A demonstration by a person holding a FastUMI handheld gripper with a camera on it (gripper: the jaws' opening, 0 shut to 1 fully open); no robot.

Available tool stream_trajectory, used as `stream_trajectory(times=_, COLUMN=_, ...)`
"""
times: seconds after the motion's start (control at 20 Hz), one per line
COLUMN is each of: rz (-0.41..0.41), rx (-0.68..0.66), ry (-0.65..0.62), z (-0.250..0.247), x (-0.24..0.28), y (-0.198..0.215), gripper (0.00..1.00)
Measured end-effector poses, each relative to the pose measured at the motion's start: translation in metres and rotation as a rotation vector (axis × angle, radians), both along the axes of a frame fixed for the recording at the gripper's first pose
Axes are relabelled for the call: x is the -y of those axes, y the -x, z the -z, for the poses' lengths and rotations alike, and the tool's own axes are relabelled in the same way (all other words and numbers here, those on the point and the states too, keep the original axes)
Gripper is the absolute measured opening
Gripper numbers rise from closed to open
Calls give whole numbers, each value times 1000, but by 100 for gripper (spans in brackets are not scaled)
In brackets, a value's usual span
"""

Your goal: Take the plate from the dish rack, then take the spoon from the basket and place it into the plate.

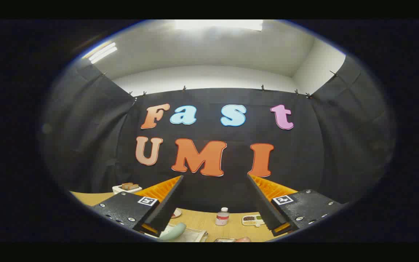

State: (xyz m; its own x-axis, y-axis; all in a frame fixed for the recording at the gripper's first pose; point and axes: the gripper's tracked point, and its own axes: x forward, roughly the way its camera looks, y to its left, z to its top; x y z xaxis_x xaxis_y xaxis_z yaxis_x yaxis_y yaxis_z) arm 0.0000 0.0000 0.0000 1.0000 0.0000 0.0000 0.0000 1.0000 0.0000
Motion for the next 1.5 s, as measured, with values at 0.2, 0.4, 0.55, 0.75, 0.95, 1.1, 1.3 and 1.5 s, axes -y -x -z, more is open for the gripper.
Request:
stream_trajectory(times=0.2, rz=2, rx=-25, ry=-6, z=4, x=-3, y=-2, gripper=99)
stream_trajectory(times=0.4, rz=7, rx=-29, ry=2, z=6, x=-2, y=1, gripper=99)
stream_trajectory(times=0.55, rz=8, rx=-34, ry=1, z=6, x=-4, y=2, gripper=99)
stream_trajectory(times=0.75, rz=6, rx=-49, ry=-6, z=8, x=-6, y=2, gripper=99)
stream_trajectory(times=0.95, rz=0, rx=-61, ry=-6, z=8, x=-6, y=4, gripper=99)
stream_trajectory(times=1.1, rz=5, rx=-74, ry=3, z=12, x=-2, y=4, gripper=99)
stream_trajectory(times=1.3, rz=12, rx=-127, ry=-7, z=26, x=-5, y=1, gripper=99)
stream_trajectory(times=1.5, rz=-12, rx=-248, ry=7, z=55, x=-17, y=3, gripper=99)
